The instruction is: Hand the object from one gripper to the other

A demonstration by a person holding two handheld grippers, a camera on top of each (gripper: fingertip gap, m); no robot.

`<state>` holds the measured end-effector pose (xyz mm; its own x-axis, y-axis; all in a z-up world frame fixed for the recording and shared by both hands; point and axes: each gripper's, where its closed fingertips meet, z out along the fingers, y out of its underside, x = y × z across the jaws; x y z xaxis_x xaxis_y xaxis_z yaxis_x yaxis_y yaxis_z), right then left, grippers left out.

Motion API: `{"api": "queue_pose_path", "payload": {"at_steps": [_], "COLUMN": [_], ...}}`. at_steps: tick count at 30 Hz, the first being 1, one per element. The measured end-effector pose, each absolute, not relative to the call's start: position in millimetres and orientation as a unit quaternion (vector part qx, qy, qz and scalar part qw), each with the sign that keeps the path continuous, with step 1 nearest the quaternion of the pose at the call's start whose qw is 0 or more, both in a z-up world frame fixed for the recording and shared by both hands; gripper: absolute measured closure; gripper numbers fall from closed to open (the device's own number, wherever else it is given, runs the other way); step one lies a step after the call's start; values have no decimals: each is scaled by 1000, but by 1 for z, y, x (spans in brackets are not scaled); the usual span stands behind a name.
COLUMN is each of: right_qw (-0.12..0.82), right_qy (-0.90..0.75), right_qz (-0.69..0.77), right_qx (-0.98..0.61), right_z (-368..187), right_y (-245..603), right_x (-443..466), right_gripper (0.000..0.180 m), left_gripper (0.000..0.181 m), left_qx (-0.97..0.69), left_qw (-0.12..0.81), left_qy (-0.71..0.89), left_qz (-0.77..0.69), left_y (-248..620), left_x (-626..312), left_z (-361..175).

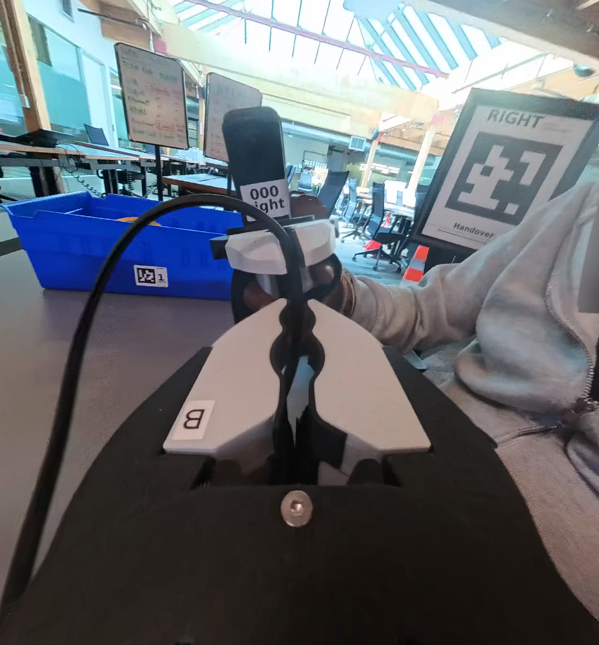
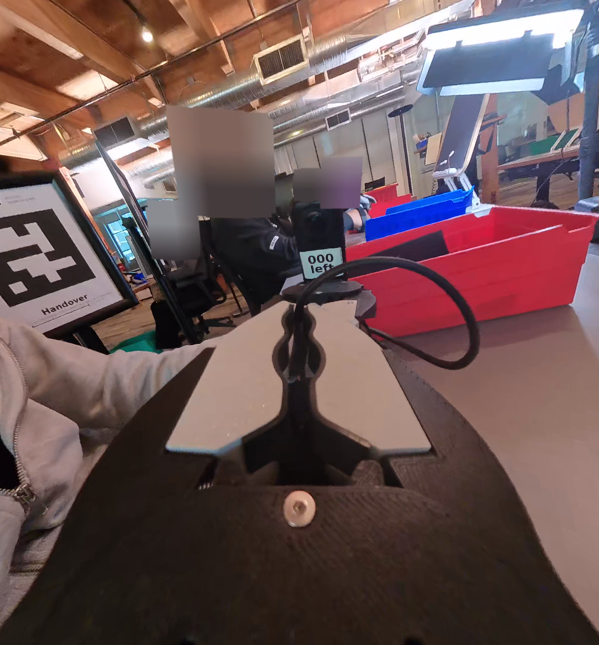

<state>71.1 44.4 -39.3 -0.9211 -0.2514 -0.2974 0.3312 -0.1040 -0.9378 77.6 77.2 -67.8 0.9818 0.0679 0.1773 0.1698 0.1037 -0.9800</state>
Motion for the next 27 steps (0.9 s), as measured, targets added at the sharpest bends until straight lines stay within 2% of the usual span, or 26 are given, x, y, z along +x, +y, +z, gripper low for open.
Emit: {"api": "queue_pose_path", "payload": {"at_steps": [1, 3, 5, 12, 15, 16, 19, 22, 25, 27], "right_qw": [190, 178, 173, 189, 177, 171, 178, 204, 210, 206], "right_qy": [637, 627, 623, 696, 698, 700, 673, 650, 638, 640], "right_qz": [-747, -758, -761, -692, -694, -693, -718, -731, -740, -739], "right_qx": [31, 39, 49, 36, 24, 14, 14, 35, 38, 35], "right_z": [-38, -35, -34, -67, -69, -69, -53, -44, -39, -40], "right_y": [44, 44, 46, 26, 24, 26, 34, 42, 45, 44], "right_x": [71, 67, 63, 76, 78, 80, 78, 72, 71, 72], "right_gripper": [173, 153, 143, 146, 173, 174, 174, 174, 174, 174], "left_gripper": [175, 175, 175, 175, 175, 175, 149, 140, 150, 175], "left_qx": [-660, -635, -608, -555, -572, -573, -606, -641, -667, -679], "left_qw": [745, 766, 787, 824, 812, 811, 788, 763, 741, 730], "left_qy": [-88, -95, -104, -105, -107, -108, -106, -83, -77, -78], "left_qz": [-42, -34, -29, -41, -44, -45, -18, -5, -4, -2], "left_y": [76, 70, 62, 49, 55, 56, 59, 66, 72, 74], "left_x": [79, 75, 71, 71, 71, 71, 70, 77, 78, 77], "left_z": [-64, -54, -45, -28, -34, -34, -43, -51, -62, -68]}}
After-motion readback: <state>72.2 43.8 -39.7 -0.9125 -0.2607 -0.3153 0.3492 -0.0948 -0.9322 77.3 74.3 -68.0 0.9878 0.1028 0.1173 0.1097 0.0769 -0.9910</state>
